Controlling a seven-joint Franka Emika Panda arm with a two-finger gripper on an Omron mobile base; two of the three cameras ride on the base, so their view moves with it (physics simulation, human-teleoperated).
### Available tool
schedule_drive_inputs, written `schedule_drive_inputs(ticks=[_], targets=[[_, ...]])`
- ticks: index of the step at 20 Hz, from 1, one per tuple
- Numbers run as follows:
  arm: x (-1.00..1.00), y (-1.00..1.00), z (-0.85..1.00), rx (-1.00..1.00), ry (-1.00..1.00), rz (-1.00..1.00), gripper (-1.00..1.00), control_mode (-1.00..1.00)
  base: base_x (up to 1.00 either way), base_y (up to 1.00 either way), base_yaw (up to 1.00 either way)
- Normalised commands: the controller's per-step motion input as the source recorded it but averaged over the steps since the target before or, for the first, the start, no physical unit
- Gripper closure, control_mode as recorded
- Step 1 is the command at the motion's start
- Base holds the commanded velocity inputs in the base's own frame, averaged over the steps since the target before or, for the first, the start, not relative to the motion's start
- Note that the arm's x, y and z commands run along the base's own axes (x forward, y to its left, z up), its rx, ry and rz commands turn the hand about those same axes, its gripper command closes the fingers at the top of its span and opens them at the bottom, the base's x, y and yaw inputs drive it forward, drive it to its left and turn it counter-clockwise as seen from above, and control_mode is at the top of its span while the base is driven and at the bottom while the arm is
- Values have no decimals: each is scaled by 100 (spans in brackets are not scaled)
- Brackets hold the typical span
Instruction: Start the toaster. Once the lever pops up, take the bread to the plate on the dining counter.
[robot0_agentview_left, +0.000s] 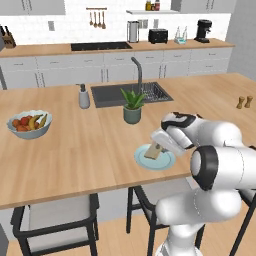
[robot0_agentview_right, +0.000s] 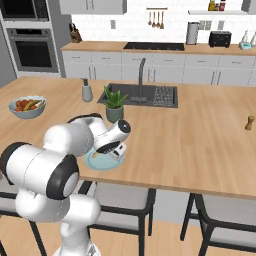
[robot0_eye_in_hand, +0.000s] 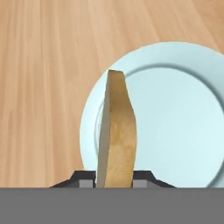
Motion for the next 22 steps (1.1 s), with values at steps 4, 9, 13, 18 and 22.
schedule_drive_inputs(ticks=[4, 9, 13, 18, 22], targets=[[-6, -4, 9, 0, 2, -11, -100, -100, 0, 0, 0], [-40, -31, 18, 0, 5, -15, -100, -100, 0, 0, 0], [-62, -35, 44, 0, 6, -21, -100, -100, 0, 0, 0], [-48, -12, 82, -4, 4, -13, -100, -100, 0, 0, 0], [-53, 13, 98, -12, 6, -1, -100, -100, 0, 0, 0]])
